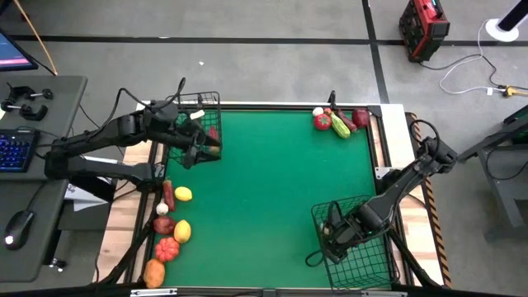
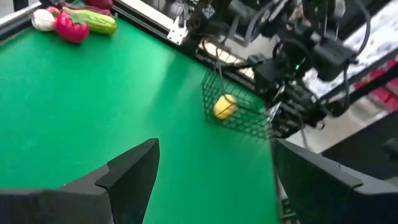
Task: Sort produce into baskets
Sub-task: Put the top yellow lemon into the bottom black wire basket
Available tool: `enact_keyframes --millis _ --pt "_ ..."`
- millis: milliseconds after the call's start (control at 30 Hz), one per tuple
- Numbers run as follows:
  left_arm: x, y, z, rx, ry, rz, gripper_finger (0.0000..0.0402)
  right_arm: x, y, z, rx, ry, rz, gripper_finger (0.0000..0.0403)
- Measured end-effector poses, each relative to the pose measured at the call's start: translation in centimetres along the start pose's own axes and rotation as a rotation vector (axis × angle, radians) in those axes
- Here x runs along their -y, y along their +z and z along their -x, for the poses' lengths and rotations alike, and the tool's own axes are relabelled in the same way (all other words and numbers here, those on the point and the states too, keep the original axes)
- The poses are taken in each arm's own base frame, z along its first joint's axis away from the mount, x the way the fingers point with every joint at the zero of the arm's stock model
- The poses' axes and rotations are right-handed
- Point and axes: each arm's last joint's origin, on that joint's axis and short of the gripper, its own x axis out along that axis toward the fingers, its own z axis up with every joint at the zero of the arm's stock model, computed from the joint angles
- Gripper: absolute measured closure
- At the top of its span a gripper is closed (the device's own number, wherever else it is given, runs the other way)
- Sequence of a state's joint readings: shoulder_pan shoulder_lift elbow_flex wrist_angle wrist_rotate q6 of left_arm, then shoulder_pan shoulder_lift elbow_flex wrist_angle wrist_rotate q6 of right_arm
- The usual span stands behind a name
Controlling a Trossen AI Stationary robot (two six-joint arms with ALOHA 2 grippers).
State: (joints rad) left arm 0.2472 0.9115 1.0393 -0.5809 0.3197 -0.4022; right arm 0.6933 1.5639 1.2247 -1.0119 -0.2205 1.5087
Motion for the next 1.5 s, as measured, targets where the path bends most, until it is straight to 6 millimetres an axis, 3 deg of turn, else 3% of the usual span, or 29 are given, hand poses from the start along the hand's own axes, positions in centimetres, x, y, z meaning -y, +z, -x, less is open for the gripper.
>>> enact_keyframes --millis 200,367,567,667,833,1033,1233,1500 --pt "1.5 -1.7 -1.3 -0.105 0.048 0.094 0.0099 0.0 0.1 0.0 0.142 -0.016 0.092 0.0121" --pt "2.7 -6.1 -3.8 -0.462 0.256 0.128 0.0099 0.1 1.0 0.2 0.243 -0.035 0.156 0.0121" --pt "4.4 -11.9 -5.1 -0.965 0.442 -0.179 0.0099 0.2 2.4 0.5 0.298 -0.056 0.216 0.0121" --pt "4.1 -13.9 -5.6 -1.072 0.474 -0.333 0.0099 0.3 3.0 0.6 0.309 -0.062 0.227 0.0121" --pt "2.3 -17.0 -6.3 -1.181 0.420 -0.399 0.0099 0.4 3.6 0.8 0.332 -0.067 0.224 0.0121" --pt "0.4 -18.3 -6.3 -1.188 0.518 -0.467 0.0099 0.2 3.6 0.8 0.384 -0.049 0.177 0.0121" --pt "-0.6 -19.7 -6.5 -1.244 0.433 -0.551 0.0099 -0.1 3.8 0.9 0.448 -0.036 0.164 0.0121" --pt "-1.1 -19.8 -7.6 -1.262 0.474 -0.510 0.0099 -0.4 3.9 0.9 0.474 -0.004 0.158 0.0121"
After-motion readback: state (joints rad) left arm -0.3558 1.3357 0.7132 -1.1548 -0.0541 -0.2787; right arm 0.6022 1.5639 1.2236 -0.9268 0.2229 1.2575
